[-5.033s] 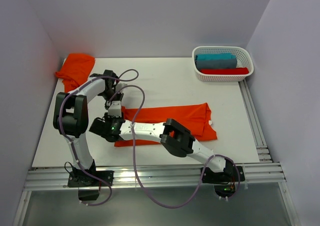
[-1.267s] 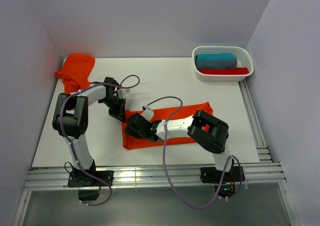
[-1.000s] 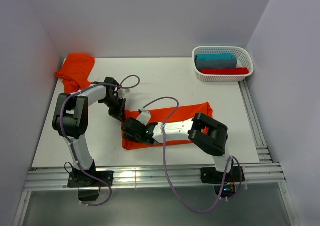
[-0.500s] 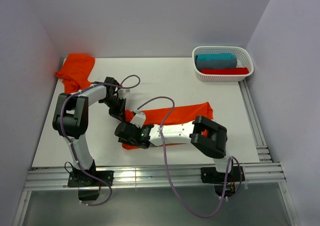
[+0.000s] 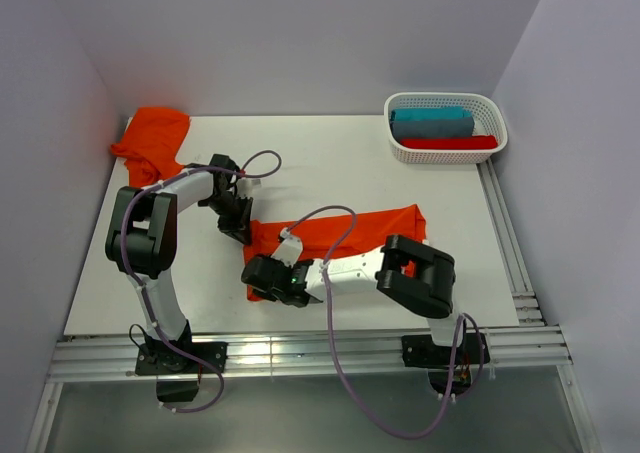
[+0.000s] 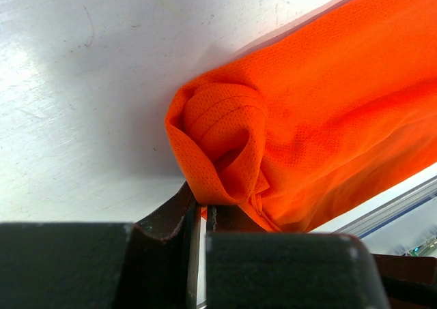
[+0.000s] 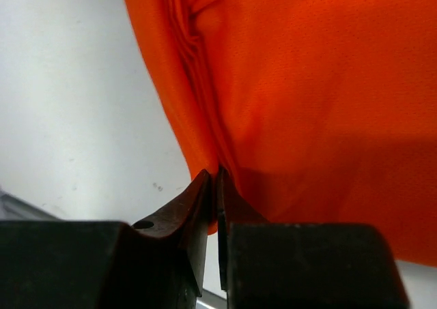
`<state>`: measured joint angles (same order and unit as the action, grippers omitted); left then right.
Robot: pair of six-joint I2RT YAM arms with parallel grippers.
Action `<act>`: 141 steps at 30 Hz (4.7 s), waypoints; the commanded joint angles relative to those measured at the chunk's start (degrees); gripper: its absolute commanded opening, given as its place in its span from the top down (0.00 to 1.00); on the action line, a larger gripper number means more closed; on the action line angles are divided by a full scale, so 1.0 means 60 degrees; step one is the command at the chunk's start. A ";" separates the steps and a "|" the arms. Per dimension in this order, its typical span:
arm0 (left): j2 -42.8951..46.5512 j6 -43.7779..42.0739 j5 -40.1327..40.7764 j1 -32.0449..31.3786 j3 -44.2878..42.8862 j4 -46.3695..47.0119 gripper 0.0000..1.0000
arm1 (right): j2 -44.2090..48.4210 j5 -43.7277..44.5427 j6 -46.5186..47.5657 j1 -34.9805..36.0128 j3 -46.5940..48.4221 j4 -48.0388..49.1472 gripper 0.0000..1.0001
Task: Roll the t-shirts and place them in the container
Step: Roll the tshirt
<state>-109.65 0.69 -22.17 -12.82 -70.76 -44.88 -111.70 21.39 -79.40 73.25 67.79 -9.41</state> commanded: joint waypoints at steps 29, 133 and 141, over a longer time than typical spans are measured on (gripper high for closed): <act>0.0227 -0.1900 -0.2658 0.1066 -0.1009 -0.1410 0.40 | -0.0001 -0.1250 -0.2544 -0.0358 -0.3520 0.5230 1.00; -0.0329 0.0149 0.1352 -0.0735 -0.0907 -0.1060 1.00 | -0.3371 0.3247 0.2232 0.0052 0.6353 -0.5051 0.65; -0.0446 0.0178 0.1337 -0.0749 -0.1009 -0.1103 1.00 | -0.3780 0.3218 0.1808 0.0257 0.6851 -0.5989 0.63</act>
<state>-111.59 2.39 -17.06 -16.75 -75.96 -52.60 -132.40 39.42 -66.08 73.80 106.28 -40.47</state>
